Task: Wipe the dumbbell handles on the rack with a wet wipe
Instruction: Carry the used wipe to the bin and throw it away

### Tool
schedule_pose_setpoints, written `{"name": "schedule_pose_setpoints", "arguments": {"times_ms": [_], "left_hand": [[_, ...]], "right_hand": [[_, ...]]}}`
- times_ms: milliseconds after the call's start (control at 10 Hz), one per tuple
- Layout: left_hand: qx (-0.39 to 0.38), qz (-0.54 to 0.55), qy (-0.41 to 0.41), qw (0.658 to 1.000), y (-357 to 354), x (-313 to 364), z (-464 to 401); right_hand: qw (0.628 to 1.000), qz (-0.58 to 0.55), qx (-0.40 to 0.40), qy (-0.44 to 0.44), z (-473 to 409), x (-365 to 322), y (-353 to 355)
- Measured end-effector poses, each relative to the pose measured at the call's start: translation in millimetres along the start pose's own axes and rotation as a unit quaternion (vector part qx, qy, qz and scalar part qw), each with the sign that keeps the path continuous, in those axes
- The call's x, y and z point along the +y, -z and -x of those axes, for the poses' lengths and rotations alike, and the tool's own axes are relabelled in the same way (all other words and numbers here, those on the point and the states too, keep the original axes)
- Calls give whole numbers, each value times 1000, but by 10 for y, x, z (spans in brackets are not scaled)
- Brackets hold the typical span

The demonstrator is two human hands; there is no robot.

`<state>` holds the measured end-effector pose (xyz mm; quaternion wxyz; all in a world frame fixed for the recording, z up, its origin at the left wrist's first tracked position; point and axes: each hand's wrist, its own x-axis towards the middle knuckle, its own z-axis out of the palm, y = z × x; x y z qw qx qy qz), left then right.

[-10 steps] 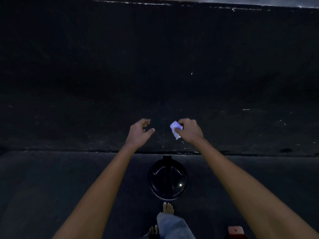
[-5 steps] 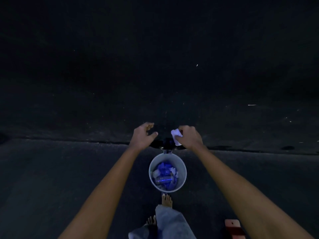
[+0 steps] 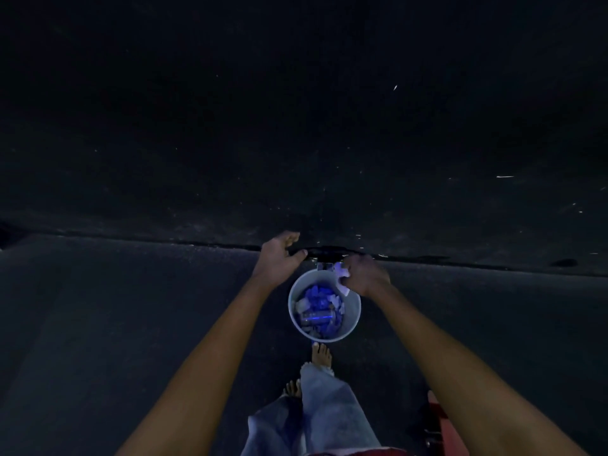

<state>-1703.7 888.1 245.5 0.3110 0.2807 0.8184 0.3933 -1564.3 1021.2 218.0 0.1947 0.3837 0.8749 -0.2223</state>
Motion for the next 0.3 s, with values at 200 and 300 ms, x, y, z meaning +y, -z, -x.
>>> {"name": "schedule_pose_setpoints", "arguments": {"times_ms": [200, 300], "left_hand": [[-7, -1, 2, 1000, -38, -104, -51], [-2, 9, 7, 1000, -41, -64, -69]], "right_hand": [[999, -41, -15, -13, -139, 88, 34], [997, -72, 4, -19, -246, 113, 87]]}}
